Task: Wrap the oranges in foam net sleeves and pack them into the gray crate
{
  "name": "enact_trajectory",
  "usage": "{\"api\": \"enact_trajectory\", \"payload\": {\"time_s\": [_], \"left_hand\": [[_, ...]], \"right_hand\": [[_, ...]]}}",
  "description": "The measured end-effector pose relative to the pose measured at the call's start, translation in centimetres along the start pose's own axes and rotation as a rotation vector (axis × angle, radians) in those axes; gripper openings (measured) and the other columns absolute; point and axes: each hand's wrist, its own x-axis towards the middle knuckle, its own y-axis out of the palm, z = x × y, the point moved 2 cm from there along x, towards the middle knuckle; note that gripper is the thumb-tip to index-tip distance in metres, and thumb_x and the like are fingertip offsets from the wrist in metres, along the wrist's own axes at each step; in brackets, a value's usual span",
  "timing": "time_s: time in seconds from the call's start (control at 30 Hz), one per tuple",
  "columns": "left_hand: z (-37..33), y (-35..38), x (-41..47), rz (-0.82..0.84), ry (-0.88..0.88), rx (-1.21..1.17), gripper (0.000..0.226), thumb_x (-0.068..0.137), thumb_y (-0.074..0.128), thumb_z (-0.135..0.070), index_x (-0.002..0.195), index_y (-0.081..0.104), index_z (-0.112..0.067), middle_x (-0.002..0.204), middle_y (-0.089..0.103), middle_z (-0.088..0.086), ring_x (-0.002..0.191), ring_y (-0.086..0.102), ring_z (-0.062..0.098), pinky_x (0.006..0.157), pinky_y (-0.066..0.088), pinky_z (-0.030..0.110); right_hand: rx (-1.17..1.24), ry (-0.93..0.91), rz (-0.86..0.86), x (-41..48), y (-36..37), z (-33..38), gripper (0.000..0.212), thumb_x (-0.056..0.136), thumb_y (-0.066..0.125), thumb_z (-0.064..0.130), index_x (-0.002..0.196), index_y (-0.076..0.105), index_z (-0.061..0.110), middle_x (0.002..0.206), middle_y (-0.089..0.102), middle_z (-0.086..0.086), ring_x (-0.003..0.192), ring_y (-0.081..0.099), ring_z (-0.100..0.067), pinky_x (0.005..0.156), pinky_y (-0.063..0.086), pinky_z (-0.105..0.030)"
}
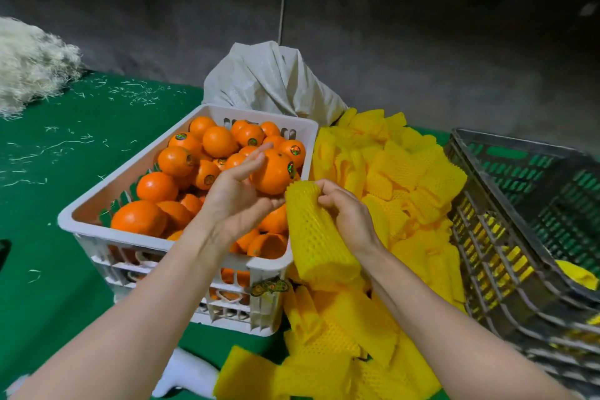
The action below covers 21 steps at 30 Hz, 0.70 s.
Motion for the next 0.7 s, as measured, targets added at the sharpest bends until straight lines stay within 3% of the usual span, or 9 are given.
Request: {"api": "enact_trajectory", "payload": {"time_s": [0.1,0.2,0.27,0.33,0.43,0.57,0.7], "left_hand": [[2.2,2.9,-1.0,0.052,-0.041,0.047,0.047,0.092,0.049,-0.008,0.139,0.043,-0.004,0.132,0.054,0.019,0.117,0.056,0.033,0.099,0.046,0.046],[4.7,5.1,-1.1,0.1,-0.014,0.135,0.059,0.077,0.062,-0.008,0.134,0.048,-0.013,0.11,0.062,0.017,0.089,0.065,0.027,0.077,0.056,0.041],[6.3,6.5,-1.5,0.103,0.003,0.161,0.051,0.074,0.065,-0.01,0.123,0.056,-0.021,0.096,0.068,0.012,0.076,0.07,0.021,0.06,0.058,0.031],[8.0,7.6,-1.6,0.116,-0.027,0.137,0.039,0.075,0.064,-0.014,0.112,0.059,-0.025,0.079,0.071,0.006,0.066,0.07,0.017,0.056,0.057,0.028],[9.9,8.3,-1.9,0.159,-0.098,0.129,0.042,0.069,0.064,-0.021,0.111,0.06,-0.023,0.072,0.068,0.003,0.066,0.067,0.017,0.064,0.054,0.031],[11.7,9.1,-2.5,0.251,-0.209,0.143,0.039,0.069,0.066,-0.028,0.106,0.061,-0.019,0.091,0.065,0.006,0.082,0.062,0.022,0.074,0.048,0.035],[12.6,9.7,-2.8,0.327,-0.181,0.289,0.059,0.065,0.073,-0.005,0.121,0.056,-0.012,0.1,0.067,0.009,0.09,0.065,0.024,0.081,0.052,0.037]], "right_hand": [[0.084,0.005,0.005,-1.0,-1.1,0.7,0.026,0.093,0.034,0.005,0.073,0.048,0.014,0.067,0.048,0.001,0.066,0.046,-0.008,0.067,0.04,-0.027],[-0.024,-0.035,-0.006,-2.3,-2.4,1.3,0.031,0.093,0.039,0.003,0.065,0.043,0.017,0.055,0.041,0.013,0.054,0.037,0.001,0.056,0.033,-0.017],[-0.143,-0.057,-0.061,-3.3,-3.6,1.4,0.034,0.093,0.042,0.002,0.063,0.042,0.018,0.053,0.039,0.014,0.051,0.035,0.003,0.054,0.031,-0.015],[-0.303,-0.099,-0.162,-4.2,-5.1,1.2,0.034,0.093,0.046,0.005,0.064,0.045,0.022,0.057,0.039,0.011,0.053,0.035,0.002,0.058,0.03,-0.021],[-0.459,-0.154,-0.291,-5.1,-7.3,1.1,0.03,0.093,0.051,0.009,0.069,0.047,0.027,0.06,0.043,0.012,0.056,0.042,0.004,0.062,0.032,-0.021],[-0.375,-0.135,-0.371,-5.6,-10.4,1.1,0.026,0.096,0.049,0.013,0.073,0.047,0.024,0.066,0.045,0.008,0.066,0.043,-0.008,0.069,0.035,-0.032],[-0.229,-0.099,-0.455,-6.0,-11.9,0.7,0.027,0.097,0.045,0.012,0.071,0.047,0.021,0.07,0.048,0.005,0.072,0.045,-0.013,0.071,0.036,-0.034]]}}
